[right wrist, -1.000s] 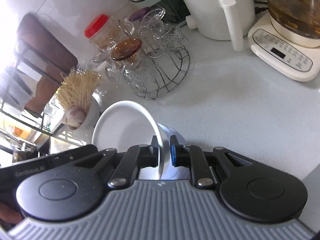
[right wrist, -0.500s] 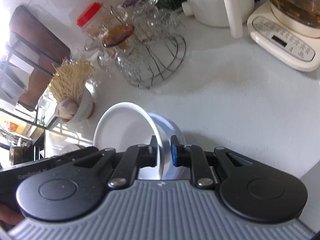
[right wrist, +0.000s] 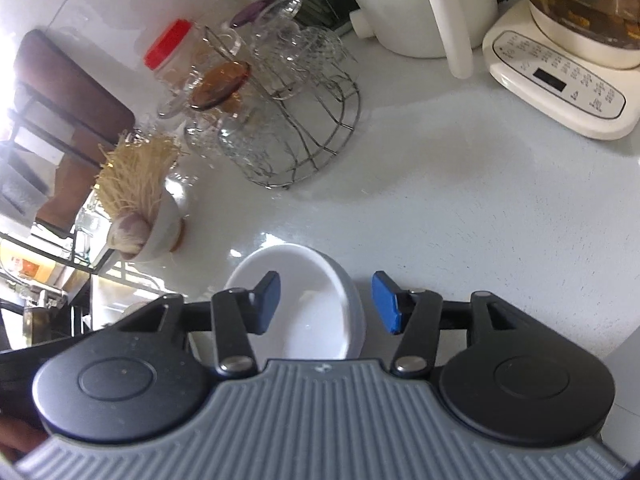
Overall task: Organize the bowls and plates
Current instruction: 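Lower the white ceramic bowl into the nested plastic bowls, open left gripper, then close the left gripper on the rim of the nested bowl stack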
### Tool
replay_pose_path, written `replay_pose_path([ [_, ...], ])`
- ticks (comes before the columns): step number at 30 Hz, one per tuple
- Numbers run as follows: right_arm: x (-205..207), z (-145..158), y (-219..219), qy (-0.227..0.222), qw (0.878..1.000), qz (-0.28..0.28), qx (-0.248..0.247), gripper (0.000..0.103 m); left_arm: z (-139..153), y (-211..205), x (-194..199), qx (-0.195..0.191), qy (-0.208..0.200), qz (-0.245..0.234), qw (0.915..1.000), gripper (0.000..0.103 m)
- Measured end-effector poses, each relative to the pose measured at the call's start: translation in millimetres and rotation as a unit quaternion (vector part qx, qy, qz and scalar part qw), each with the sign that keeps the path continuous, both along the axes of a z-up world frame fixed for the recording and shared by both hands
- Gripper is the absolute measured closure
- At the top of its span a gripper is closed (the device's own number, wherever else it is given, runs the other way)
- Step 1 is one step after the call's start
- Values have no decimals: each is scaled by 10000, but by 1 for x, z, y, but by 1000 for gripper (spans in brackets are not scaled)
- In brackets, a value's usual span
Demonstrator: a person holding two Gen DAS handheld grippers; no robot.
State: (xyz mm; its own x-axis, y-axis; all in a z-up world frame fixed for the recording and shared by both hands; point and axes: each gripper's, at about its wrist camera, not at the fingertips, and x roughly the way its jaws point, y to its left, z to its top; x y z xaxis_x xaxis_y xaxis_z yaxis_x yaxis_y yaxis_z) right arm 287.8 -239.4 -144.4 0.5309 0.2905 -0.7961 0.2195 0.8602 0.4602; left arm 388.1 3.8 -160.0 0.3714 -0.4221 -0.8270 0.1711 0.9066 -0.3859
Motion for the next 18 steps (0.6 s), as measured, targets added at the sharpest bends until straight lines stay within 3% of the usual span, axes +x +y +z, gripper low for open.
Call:
replay_pose_path([
  [14, 7, -45, -3, 573, 9971, -45, 492, 51, -15, -18, 4, 41, 225, -191, 9996, 55],
  [18, 4, -47, -2, 632, 9966, -102, 519, 61, -19, -22, 8, 54, 312, -248, 9992, 55],
])
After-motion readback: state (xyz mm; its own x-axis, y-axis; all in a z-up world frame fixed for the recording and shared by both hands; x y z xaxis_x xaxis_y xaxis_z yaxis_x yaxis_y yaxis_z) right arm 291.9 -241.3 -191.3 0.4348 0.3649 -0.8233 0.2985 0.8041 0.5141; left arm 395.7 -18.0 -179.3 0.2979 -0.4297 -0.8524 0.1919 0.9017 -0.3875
